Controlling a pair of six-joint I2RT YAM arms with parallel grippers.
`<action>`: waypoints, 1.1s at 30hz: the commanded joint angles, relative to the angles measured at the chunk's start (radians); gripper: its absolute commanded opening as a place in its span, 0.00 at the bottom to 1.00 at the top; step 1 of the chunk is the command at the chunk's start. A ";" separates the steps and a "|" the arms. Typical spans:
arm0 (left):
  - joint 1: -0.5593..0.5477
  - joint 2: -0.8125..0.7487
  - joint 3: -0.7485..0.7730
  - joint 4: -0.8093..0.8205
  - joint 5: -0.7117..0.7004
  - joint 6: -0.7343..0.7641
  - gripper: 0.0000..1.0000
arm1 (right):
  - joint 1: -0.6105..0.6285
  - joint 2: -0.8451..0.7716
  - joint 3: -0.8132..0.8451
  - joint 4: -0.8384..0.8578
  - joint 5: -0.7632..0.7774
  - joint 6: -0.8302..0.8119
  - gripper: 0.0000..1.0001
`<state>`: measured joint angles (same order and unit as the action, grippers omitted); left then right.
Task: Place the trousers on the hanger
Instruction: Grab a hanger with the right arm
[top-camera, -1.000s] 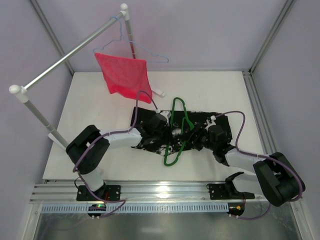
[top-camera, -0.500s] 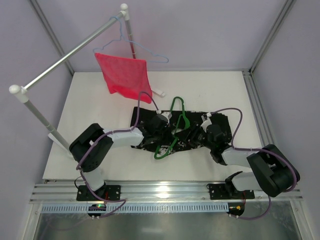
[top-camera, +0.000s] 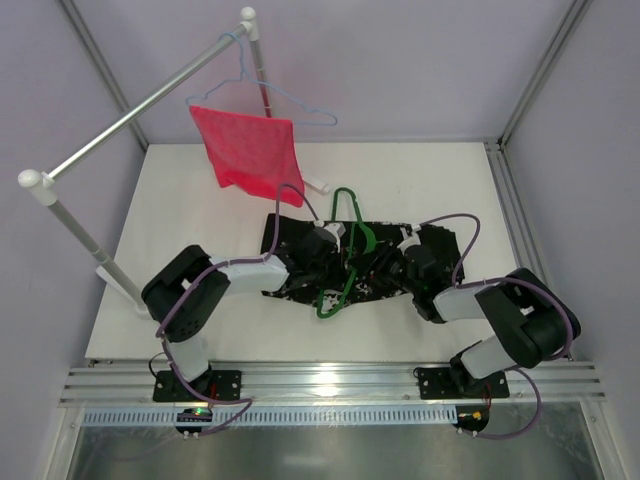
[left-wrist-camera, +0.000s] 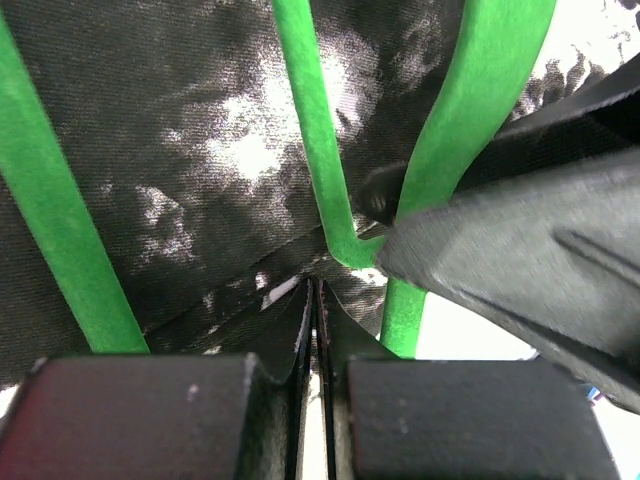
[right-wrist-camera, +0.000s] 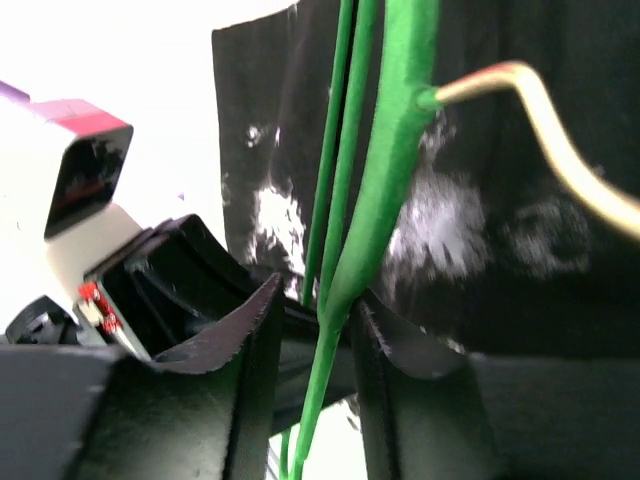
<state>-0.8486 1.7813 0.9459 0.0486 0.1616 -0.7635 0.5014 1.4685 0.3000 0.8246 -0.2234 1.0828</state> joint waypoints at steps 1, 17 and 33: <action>0.003 -0.031 0.001 0.034 0.001 -0.002 0.01 | 0.009 0.026 0.065 0.120 0.042 0.000 0.34; 0.036 -0.315 0.091 -0.348 -0.149 0.116 0.59 | 0.008 -0.226 0.189 -0.536 0.200 -0.366 0.04; 0.528 -0.491 -0.200 -0.469 -0.128 0.012 0.75 | 0.002 -0.293 0.266 -0.846 0.312 -0.492 0.04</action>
<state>-0.3676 1.3247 0.8066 -0.4221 0.0044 -0.7002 0.5087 1.1889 0.5365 0.0486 0.0345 0.6510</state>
